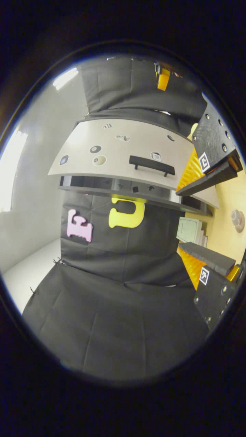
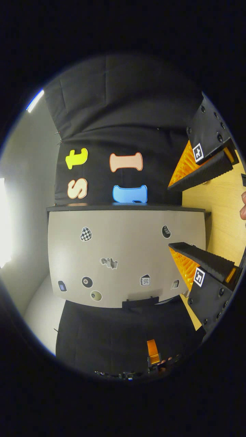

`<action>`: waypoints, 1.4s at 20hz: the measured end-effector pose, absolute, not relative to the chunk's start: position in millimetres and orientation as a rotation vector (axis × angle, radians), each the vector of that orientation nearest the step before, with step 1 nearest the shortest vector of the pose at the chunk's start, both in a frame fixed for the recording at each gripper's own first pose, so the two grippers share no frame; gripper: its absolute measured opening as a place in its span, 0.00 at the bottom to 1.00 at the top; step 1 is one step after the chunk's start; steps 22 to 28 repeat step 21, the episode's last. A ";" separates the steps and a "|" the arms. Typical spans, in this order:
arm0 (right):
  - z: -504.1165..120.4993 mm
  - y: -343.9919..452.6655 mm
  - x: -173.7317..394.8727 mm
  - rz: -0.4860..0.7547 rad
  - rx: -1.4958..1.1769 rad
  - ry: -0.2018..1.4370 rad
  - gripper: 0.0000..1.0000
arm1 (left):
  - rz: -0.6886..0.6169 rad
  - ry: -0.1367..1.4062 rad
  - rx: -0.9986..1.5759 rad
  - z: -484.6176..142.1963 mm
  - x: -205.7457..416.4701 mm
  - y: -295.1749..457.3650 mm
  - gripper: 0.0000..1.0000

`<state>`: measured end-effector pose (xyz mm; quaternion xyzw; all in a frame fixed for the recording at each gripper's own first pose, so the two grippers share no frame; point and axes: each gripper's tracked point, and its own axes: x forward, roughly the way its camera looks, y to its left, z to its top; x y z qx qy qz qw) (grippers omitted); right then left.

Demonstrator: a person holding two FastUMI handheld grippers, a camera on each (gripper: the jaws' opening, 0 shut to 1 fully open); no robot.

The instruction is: Open the cabinet door with the right hand, grasp the bottle in the cabinet with the left hand and place it on the coaster, then close the cabinet door with the right hand.

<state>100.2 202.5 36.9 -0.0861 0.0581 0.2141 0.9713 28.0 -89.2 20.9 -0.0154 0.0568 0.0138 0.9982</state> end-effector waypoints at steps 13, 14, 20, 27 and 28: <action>2.0 126.5 103.8 0.410 -0.158 0.188 0.97 | 0.011 0.153 0.095 -0.4 13.8 -201.1 0.82; -0.6 120.7 105.5 0.400 -0.162 0.192 0.97 | 0.011 0.153 0.098 0.4 13.3 -205.3 0.82; -6.3 91.1 115.5 0.333 -0.128 0.188 0.97 | 0.006 0.144 0.055 -2.2 6.4 -217.1 0.82; -8.8 85.7 119.4 0.319 -0.127 0.190 0.97 | 0.009 0.143 0.058 -2.4 8.2 -217.5 0.82; -8.8 85.7 119.4 0.319 -0.127 0.190 0.97 | 0.009 0.143 0.058 -2.4 8.2 -217.5 0.82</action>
